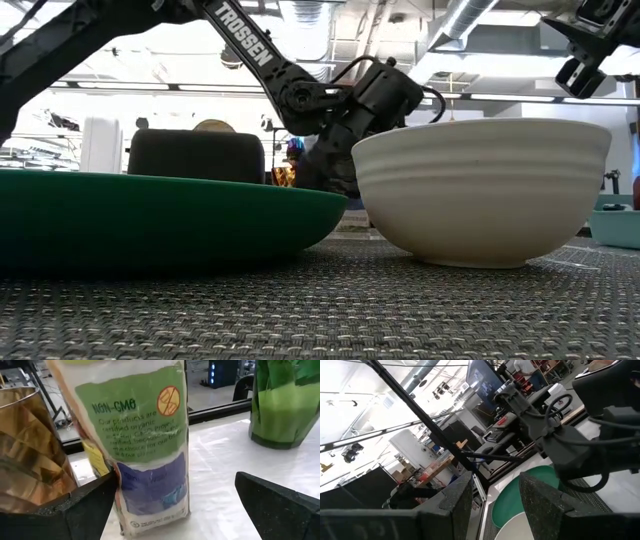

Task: Arrange a breakfast setting
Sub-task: Pour the cereal into the bowl

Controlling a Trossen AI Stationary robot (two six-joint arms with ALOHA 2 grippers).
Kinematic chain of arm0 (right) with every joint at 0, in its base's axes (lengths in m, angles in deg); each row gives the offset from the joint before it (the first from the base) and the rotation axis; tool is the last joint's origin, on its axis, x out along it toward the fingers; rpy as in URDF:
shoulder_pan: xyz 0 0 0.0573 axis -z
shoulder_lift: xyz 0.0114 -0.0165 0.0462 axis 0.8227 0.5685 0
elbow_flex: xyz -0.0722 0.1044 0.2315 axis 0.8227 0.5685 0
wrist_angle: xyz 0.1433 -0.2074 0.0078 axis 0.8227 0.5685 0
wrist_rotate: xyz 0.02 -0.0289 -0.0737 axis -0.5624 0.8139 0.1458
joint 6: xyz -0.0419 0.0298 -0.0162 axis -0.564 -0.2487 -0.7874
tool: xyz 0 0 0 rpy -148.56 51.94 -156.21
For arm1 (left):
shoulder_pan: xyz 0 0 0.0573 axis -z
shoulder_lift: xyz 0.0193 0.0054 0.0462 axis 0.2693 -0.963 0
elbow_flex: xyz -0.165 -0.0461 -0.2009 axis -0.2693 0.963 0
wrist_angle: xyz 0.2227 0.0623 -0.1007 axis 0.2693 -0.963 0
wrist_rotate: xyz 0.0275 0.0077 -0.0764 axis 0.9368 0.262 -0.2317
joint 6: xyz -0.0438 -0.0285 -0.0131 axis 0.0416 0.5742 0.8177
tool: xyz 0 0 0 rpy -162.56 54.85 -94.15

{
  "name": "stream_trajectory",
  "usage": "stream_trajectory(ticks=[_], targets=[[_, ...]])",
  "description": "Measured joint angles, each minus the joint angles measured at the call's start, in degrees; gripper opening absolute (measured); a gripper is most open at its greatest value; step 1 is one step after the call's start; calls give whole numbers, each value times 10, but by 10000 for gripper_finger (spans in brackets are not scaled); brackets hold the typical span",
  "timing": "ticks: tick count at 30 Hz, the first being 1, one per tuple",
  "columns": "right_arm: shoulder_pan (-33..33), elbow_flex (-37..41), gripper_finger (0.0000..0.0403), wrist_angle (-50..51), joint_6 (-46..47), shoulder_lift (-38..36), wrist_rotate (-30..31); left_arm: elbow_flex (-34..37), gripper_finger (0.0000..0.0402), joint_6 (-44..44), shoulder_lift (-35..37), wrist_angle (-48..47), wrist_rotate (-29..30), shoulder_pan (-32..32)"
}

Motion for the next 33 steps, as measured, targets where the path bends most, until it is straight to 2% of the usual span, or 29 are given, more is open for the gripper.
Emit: stream_trajectory(ticks=[3, 6, 10, 25, 29, 33], targets=[[0, 0, 189, 0, 0, 0, 4, 0, 393, 7, 0, -30, 13, 11], [0, 0, 189, 0, 0, 0, 6, 0, 393, 61, 0, -75, 36, 20], [0, 0, 189, 9, 0, 0, 11, 0, 393, 138, 1, -98, 19, 12], [0, 0, 189, 17, -4, 0, 40, 0, 392, 53, 2, -40, -22, -50], [0, 0, 189, 17, 0, 0, 41, 0, 371, 62, 2, -42, -53, -57], [0, 0, 189, 16, 0, 0, 47, 0, 319, 67, 1, -47, -51, -57]])
